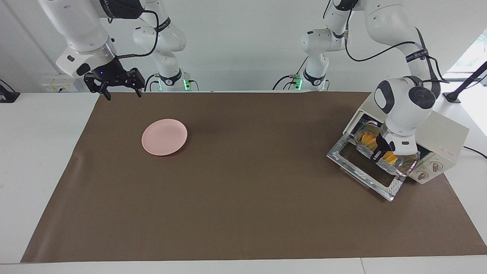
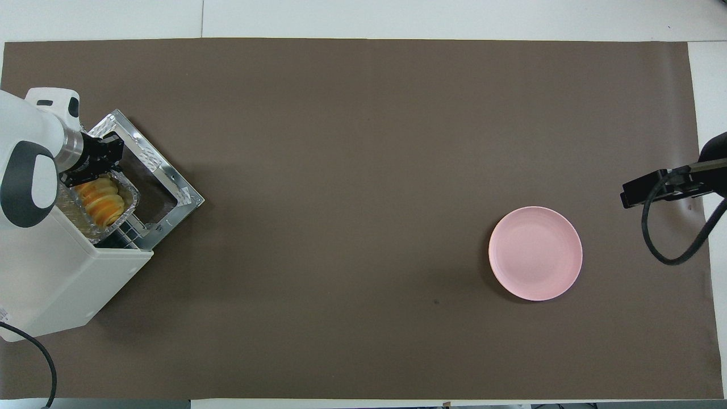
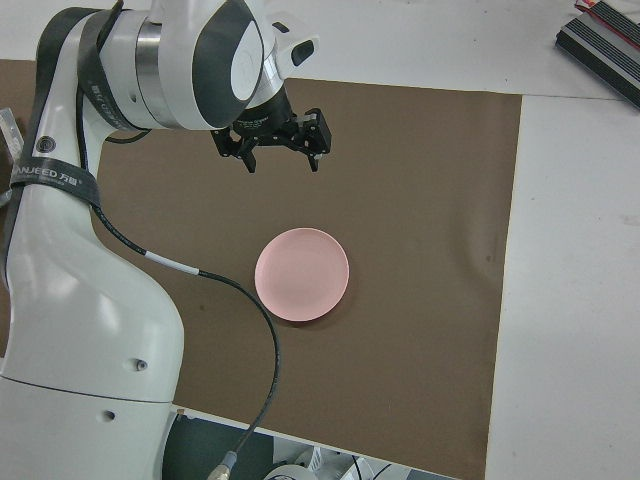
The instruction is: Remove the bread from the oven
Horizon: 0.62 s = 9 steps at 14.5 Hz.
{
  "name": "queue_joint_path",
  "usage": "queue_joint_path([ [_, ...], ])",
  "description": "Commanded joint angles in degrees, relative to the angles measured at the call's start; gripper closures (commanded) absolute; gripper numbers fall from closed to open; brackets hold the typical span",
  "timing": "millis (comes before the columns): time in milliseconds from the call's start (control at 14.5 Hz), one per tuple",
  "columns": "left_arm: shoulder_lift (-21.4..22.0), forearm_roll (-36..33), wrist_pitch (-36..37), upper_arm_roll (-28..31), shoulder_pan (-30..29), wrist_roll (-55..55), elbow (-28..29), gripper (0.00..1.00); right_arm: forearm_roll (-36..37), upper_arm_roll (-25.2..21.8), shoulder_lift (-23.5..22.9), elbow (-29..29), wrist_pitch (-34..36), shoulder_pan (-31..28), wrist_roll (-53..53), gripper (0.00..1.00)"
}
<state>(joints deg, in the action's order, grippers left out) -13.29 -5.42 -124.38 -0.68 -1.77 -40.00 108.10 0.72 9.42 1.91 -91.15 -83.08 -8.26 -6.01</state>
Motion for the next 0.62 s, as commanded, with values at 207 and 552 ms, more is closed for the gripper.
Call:
queue_joint_path([
  [207,-6.38,-0.73,10.18,0.06,13.24,0.19,-19.2,1.0,-0.36,0.69,0.72,-0.61,0.55,-0.97,0.91,0.0],
  [552,-9.03,1.27,13.37,-0.2,32.57,0.28,-23.37,1.0,-0.36,0.69,0.72,-0.61,0.55,-0.97,0.91,0.0],
])
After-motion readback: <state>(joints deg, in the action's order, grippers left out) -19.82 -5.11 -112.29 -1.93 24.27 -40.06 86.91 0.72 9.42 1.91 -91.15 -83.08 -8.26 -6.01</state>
